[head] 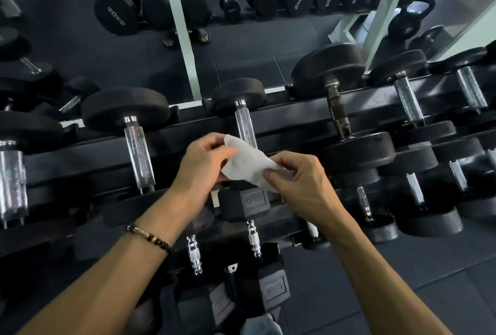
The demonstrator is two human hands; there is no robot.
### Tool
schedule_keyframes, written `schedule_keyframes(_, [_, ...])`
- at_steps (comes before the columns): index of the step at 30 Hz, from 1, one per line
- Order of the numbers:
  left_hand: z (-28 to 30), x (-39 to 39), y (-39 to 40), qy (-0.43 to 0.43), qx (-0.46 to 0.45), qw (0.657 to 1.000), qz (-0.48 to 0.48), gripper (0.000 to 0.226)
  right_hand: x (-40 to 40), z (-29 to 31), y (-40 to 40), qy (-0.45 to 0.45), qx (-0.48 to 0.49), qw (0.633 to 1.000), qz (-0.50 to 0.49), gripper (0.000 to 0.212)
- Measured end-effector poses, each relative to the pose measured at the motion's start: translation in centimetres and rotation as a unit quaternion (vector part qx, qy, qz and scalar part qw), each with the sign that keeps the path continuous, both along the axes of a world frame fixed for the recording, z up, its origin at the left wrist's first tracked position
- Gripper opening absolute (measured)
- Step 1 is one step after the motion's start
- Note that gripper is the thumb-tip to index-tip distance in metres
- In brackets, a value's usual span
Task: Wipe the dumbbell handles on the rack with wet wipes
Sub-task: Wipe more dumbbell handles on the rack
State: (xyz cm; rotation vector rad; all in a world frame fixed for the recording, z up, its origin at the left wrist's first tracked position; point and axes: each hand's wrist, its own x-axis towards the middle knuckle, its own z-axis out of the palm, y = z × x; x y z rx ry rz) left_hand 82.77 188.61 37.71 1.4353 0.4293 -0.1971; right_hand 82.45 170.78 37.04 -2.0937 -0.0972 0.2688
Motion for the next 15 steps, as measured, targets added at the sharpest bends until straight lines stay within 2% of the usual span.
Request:
schedule_keyframes(1, [-0.2, 0.1, 0.4, -0.028, 0.055, 0.998, 0.0, 0.029, 0.1, 0.0, -0.3, 0.003, -0.007, 1.0, 0.008, 0.009])
schedule_keyframes(3, [-0.5, 0.2, 1.1, -0.107, 0.171, 0.974, -0.105, 0.059, 0.7, -0.1, -0.7, 0.012, -0.029, 0.998, 0.046, 0.008])
schedule_keyframes(4, [-0.6, 0.3, 1.3, -0.143, 0.231, 0.946, -0.176, 0.062, 1.2, -0.1, -0.8, 0.016, -0.034, 0.997, 0.065, 0.007])
schedule_keyframes(5, [-0.7, 0.4, 1.3, -0.173, 0.276, 0.919, -0.222, 0.052, 1.7, 0.0, -0.9, 0.018, -0.026, 0.997, 0.075, 0.006])
schedule_keyframes(6, [-1.1, 0.7, 1.2, -0.186, 0.301, 0.907, -0.228, 0.035, 2.3, 0.1, -0.9, 0.015, -0.006, 0.997, 0.076, 0.005])
schedule_keyframes(7, [-1.3, 0.9, 0.9, -0.181, 0.295, 0.915, -0.205, 0.023, 2.9, 0.1, -1.0, 0.01, 0.026, 0.998, 0.064, 0.009])
schedule_keyframes(10, [-2.4, 1.5, -0.1, -0.151, 0.238, 0.953, -0.108, 0.017, 4.3, -0.2, -1.3, 0.048, 0.18, 0.982, -0.003, 0.015])
schedule_keyframes(12, [-2.8, 1.8, -1.0, -0.111, 0.13, 0.983, -0.064, 0.016, 4.9, -0.7, -0.9, 0.103, 0.266, 0.958, -0.021, 0.011])
schedule_keyframes(14, [-3.2, 2.0, -1.7, -0.072, 0.002, 0.997, -0.026, 0.011, 5.4, -1.5, -0.2, 0.124, 0.274, 0.953, -0.019, 0.011])
schedule_keyframes(15, [-3.5, 2.1, -2.0, -0.066, -0.034, 0.997, -0.013, 0.009, 5.6, -1.8, 0.0, 0.137, 0.271, 0.953, -0.011, 0.009])
